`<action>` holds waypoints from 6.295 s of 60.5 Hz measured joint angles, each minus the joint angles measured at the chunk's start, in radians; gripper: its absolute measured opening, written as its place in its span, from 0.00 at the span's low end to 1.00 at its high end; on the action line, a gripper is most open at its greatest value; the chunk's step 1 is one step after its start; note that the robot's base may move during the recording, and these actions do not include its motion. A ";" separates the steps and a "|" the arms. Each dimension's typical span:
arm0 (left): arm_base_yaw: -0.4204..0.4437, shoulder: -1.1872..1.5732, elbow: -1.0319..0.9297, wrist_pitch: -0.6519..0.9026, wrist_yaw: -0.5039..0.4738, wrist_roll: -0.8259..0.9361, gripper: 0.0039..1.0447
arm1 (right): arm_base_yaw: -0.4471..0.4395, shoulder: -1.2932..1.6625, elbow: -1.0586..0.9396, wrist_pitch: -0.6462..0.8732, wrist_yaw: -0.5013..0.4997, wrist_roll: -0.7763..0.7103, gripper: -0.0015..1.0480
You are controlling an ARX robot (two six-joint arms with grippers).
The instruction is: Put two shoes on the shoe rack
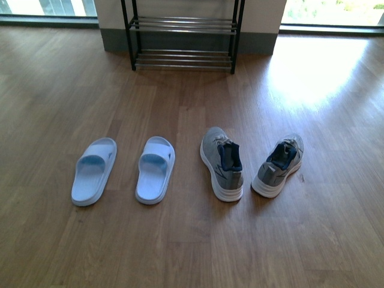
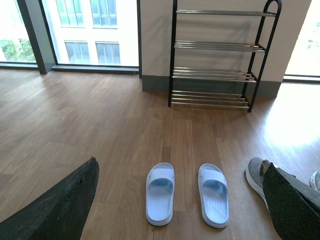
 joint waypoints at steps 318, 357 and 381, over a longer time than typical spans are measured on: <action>0.000 0.000 0.000 0.000 0.000 0.000 0.91 | -0.351 2.757 1.172 0.447 -0.038 0.085 0.01; 0.000 0.000 0.000 0.000 0.000 0.000 0.91 | -0.374 2.284 0.714 0.657 -0.143 0.039 0.01; 0.000 0.000 0.000 0.000 0.000 0.000 0.91 | -0.456 1.611 0.417 0.476 -0.242 0.002 0.01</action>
